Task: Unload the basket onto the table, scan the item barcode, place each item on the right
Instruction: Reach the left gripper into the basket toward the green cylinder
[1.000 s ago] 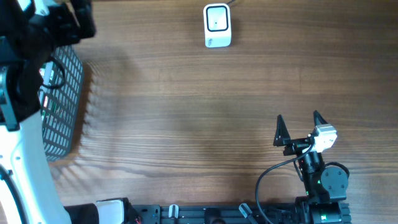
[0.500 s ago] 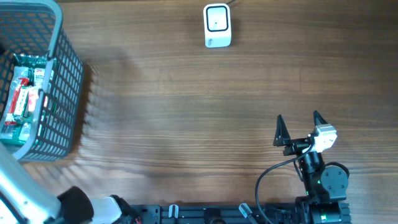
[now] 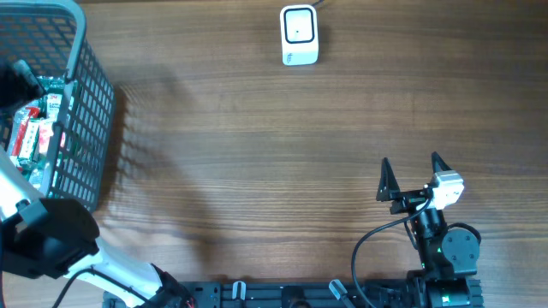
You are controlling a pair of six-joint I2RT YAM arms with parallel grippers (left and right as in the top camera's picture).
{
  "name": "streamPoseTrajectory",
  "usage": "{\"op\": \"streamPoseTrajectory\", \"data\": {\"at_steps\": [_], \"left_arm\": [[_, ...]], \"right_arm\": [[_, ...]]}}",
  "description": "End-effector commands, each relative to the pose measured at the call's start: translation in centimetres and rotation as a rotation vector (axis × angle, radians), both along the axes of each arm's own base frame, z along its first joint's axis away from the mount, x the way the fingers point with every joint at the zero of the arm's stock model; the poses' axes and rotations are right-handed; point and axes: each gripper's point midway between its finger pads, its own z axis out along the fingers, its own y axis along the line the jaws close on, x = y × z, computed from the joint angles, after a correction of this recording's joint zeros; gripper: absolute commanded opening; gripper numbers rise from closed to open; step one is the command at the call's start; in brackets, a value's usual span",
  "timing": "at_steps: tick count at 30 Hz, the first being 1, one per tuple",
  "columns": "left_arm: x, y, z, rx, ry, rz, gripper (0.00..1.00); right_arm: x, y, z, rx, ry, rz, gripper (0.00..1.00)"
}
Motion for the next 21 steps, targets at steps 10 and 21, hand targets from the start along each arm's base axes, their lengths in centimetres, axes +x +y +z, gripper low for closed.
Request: {"op": "streamPoseTrajectory", "data": {"at_steps": [10, 21], "left_arm": [[-1.8, 0.1, -7.9, -0.111, 0.16, -0.013, 1.0], [-1.8, 0.4, -12.2, -0.183, 0.127, -0.04, 1.0]], "right_arm": [[0.0, -0.1, 0.2, -0.004, -0.011, -0.005, 1.0], [0.0, -0.1, 0.2, -0.004, -0.011, -0.005, 1.0]]}}
